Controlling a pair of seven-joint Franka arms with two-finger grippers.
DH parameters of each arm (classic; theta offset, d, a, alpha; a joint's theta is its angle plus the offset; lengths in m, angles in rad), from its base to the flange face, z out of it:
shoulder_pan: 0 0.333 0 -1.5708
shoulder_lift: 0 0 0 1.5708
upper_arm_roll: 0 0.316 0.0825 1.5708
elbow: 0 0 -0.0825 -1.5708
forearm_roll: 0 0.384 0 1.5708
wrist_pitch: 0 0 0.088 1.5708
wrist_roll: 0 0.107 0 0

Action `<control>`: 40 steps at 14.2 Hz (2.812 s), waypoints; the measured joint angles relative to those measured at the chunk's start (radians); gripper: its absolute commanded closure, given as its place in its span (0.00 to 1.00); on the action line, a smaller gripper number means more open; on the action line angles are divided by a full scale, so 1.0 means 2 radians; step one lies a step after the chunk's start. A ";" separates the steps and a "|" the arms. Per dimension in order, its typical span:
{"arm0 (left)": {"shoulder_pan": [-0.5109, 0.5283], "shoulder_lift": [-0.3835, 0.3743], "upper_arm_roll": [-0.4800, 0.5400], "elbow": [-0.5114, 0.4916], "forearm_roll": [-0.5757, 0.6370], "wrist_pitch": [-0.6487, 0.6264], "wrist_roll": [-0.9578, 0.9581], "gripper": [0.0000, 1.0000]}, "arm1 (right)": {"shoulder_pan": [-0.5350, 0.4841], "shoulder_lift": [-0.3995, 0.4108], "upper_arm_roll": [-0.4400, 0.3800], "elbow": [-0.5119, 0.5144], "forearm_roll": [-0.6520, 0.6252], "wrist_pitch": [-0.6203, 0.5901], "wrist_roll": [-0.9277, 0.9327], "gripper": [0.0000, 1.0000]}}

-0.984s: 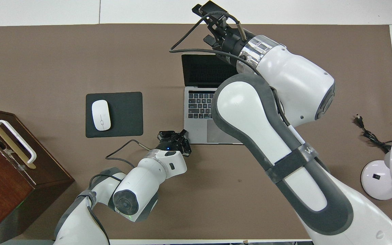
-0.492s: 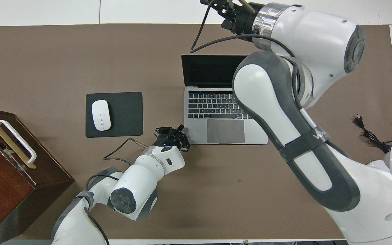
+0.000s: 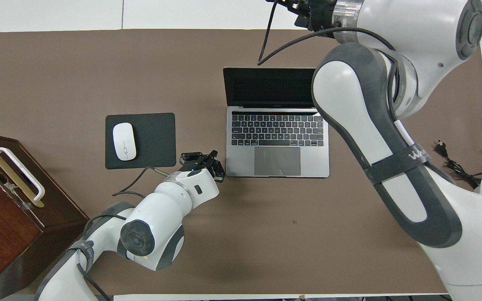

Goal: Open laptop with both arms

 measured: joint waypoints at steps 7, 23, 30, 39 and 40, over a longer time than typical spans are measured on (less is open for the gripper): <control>0.044 -0.059 0.003 0.008 0.000 -0.116 0.002 1.00 | -0.093 -0.043 -0.002 0.022 -0.070 -0.228 -0.115 0.00; 0.169 -0.123 0.007 0.129 0.054 -0.429 0.016 0.00 | -0.151 -0.262 -0.005 -0.149 -0.248 -0.488 -0.144 0.00; 0.249 -0.163 0.008 0.191 0.054 -0.575 0.016 0.00 | -0.151 -0.287 -0.004 -0.185 -0.268 -0.432 -0.179 0.00; 0.310 -0.162 0.009 0.299 0.073 -0.711 0.016 0.00 | -0.151 -0.287 -0.002 -0.186 -0.291 -0.416 -0.223 0.00; 0.310 -0.159 0.009 0.311 0.075 -0.720 0.016 0.00 | -0.151 -0.287 -0.002 -0.186 -0.291 -0.416 -0.223 0.00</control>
